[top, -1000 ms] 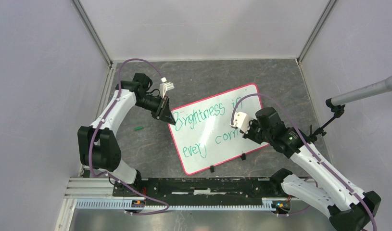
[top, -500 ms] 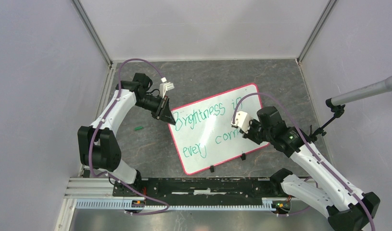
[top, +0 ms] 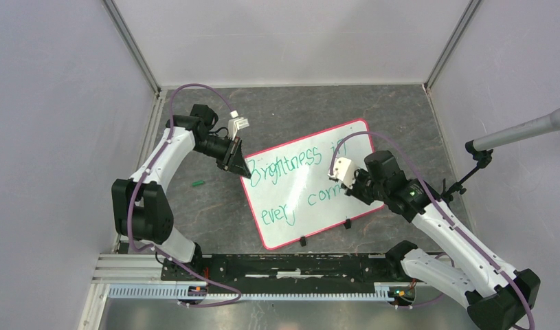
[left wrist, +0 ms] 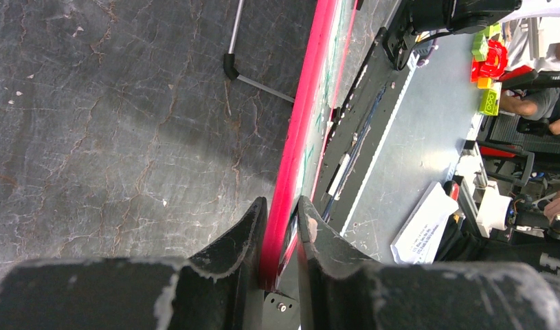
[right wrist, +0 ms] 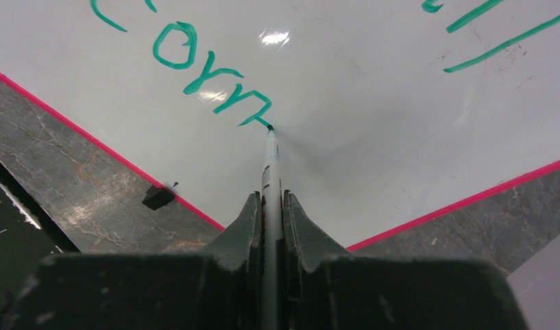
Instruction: Write a sentence on the whiteboard
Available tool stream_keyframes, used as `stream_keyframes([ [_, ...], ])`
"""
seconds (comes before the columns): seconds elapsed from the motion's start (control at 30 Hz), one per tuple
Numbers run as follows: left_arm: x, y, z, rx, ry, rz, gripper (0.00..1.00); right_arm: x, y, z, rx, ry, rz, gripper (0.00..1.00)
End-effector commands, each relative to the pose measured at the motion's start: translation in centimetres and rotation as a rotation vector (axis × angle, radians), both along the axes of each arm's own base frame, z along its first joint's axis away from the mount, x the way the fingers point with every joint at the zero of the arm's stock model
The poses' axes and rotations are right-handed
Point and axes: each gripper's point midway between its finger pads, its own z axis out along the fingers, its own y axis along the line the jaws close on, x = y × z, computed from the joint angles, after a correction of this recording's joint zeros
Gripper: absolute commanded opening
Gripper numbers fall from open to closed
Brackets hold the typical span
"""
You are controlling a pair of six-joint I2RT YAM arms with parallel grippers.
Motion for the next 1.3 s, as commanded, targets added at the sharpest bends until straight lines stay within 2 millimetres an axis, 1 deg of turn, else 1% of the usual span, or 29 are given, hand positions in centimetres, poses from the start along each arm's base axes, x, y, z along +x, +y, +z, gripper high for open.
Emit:
stream_keyframes([
  [0.0,0.5,-0.5,-2.4,0.074,-0.027,-0.051,0.03,1.8,-1.2,2.0,-0.035,-0.1,-0.062,0.0],
  [0.2,0.6,-0.6,-2.5,0.074,-0.024,-0.051,0.03,2.2,-0.9,2.9,-0.012,-0.128,-0.066,0.0],
  [0.43,0.5,-0.6,-2.5,0.074,-0.023,-0.051,0.02,1.9,0.5,3.4,0.043,-0.119,-0.012,0.0],
  [0.63,0.5,-0.5,-2.5,0.076,-0.024,-0.052,0.03,2.0,0.9,3.6,0.056,-0.119,0.003,0.0],
  [0.73,0.5,-0.5,-2.5,0.076,-0.021,-0.052,0.03,1.7,1.2,3.3,0.059,-0.101,0.019,0.0],
  [0.9,0.5,-0.6,-2.5,0.076,-0.022,-0.052,0.03,1.0,1.4,2.1,0.044,-0.049,0.051,0.0],
  [1.07,0.6,-0.6,-2.5,0.076,-0.02,-0.052,0.02,0.6,0.9,0.9,0.005,-0.015,0.059,0.0],
  [1.27,0.6,-0.6,-2.5,0.077,-0.023,-0.054,0.02,0.0,0.4,0.2,-0.02,0.006,0.065,0.0],
])
